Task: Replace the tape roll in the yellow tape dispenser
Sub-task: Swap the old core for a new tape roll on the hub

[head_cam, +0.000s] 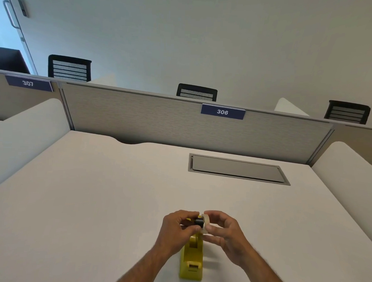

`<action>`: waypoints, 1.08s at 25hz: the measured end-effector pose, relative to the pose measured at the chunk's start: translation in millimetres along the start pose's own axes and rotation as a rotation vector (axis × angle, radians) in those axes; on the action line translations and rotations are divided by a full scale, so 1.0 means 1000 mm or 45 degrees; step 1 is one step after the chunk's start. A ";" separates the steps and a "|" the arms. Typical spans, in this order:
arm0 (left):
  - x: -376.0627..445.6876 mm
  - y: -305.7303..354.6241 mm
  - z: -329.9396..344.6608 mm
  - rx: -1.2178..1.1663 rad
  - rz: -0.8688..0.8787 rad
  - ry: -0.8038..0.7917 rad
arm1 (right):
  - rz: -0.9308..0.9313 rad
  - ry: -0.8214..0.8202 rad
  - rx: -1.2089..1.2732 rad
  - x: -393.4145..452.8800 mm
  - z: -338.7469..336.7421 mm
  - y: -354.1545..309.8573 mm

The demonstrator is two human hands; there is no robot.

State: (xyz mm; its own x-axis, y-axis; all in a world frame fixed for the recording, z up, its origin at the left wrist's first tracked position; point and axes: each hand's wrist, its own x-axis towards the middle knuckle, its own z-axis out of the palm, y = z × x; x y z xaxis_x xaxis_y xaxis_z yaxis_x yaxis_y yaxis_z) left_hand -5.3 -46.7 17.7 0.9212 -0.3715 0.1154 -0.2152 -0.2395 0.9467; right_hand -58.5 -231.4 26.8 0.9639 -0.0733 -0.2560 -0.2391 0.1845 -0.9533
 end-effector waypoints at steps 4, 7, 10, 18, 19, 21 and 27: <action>-0.001 0.003 -0.001 -0.038 0.008 -0.004 | -0.011 -0.015 0.050 -0.001 0.000 0.000; -0.003 0.005 0.000 -0.053 0.035 0.009 | -0.017 -0.030 0.085 -0.002 0.002 0.002; -0.003 0.005 0.002 -0.050 0.047 0.026 | -0.023 0.017 0.091 -0.002 0.002 0.002; -0.007 0.008 0.007 -0.164 -0.051 -0.017 | -0.156 0.137 -0.087 -0.003 0.010 -0.002; -0.006 0.008 0.007 -0.178 -0.062 0.003 | -0.162 0.135 -0.065 -0.003 0.011 -0.003; -0.005 0.009 0.007 -0.207 -0.093 0.061 | -0.148 0.101 -0.048 -0.002 0.011 -0.003; -0.003 0.009 0.008 -0.212 -0.163 0.114 | -0.038 0.138 0.010 0.000 0.018 0.001</action>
State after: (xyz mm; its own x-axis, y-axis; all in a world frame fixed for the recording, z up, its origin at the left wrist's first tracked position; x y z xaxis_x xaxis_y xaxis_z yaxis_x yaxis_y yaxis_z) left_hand -12.3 -55.2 23.4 0.9642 -0.2649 0.0105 -0.0452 -0.1253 0.9911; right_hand -56.7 -213.6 29.0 0.9522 -0.1843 -0.2436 -0.2091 0.1883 -0.9596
